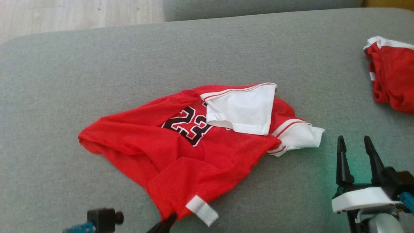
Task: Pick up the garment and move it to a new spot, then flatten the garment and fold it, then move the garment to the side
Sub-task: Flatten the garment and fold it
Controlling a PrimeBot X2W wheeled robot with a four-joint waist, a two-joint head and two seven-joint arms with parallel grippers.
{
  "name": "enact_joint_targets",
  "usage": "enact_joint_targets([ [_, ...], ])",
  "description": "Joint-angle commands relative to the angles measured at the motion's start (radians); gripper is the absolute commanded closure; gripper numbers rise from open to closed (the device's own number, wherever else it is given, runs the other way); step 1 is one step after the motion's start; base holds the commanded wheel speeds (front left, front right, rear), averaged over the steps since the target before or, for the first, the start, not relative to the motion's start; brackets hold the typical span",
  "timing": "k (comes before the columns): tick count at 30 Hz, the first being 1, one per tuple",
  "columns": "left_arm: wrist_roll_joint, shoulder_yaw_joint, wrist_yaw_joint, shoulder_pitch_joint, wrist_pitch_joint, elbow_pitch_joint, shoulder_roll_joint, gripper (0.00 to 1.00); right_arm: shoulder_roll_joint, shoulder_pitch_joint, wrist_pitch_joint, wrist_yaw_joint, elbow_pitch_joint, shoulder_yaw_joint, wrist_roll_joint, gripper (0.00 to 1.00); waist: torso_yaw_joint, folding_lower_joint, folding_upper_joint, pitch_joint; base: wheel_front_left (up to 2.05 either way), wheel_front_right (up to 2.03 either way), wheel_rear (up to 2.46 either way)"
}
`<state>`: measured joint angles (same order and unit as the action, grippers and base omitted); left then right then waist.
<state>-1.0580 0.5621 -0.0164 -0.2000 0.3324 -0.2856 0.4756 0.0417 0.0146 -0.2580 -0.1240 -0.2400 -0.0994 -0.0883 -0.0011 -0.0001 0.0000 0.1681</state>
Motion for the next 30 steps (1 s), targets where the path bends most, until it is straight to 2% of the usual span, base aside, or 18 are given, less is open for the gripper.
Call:
enact_joint_targets([
  [1,0.006,-0.033,0.004,0.017,-0.015,-0.024,0.015,1.0,0.009,-0.007,-0.004,-0.007,0.029,0.022,0.007,0.0,0.004,0.0001,0.0,-0.003,0.0,0.0,0.0],
  [9,0.015,-0.038,0.034,-0.072,-0.044,0.056,0.04,1.0,0.009,0.005,-0.004,-0.007,0.026,0.014,0.016,0.0,-0.001,0.0001,0.0,-0.015,0.0,0.0,0.0],
  [16,0.001,-0.047,0.03,-0.123,-0.043,0.114,0.078,1.0,0.009,0.01,-0.004,-0.007,0.025,0.004,0.018,0.0,-0.015,0.0001,0.0,-0.027,0.0,0.0,0.0],
  [24,0.033,-0.053,0.075,-0.153,-0.062,0.246,0.098,1.0,0.009,0.031,-0.004,-0.007,0.023,-0.006,0.014,0.0,-0.024,0.0001,0.0,-0.056,0.0,0.0,0.0],
  [25,0.053,-0.057,0.089,-0.152,-0.075,0.262,0.105,0.85,0.009,0.034,-0.004,-0.007,0.023,-0.007,0.014,0.0,-0.023,0.0001,0.0,-0.06,0.0,0.0,0.0],
  [26,0.069,-0.062,0.104,-0.152,-0.088,0.278,0.108,0.58,0.009,0.036,-0.004,-0.007,0.022,-0.007,0.014,0.0,-0.023,0.0001,0.0,-0.064,0.0,0.0,0.0],
  [27,0.084,-0.066,0.117,-0.152,-0.101,0.29,0.112,0.0,0.009,0.037,-0.004,-0.007,0.022,-0.007,0.013,0.0,-0.023,0.0001,0.0,-0.066,0.0,0.0,0.0],
  [30,0.098,-0.103,0.159,-0.151,-0.14,0.303,0.12,0.0,0.009,0.038,-0.004,-0.007,0.023,-0.007,0.01,0.0,-0.021,0.0001,0.0,-0.069,0.0,0.0,0.0],
])
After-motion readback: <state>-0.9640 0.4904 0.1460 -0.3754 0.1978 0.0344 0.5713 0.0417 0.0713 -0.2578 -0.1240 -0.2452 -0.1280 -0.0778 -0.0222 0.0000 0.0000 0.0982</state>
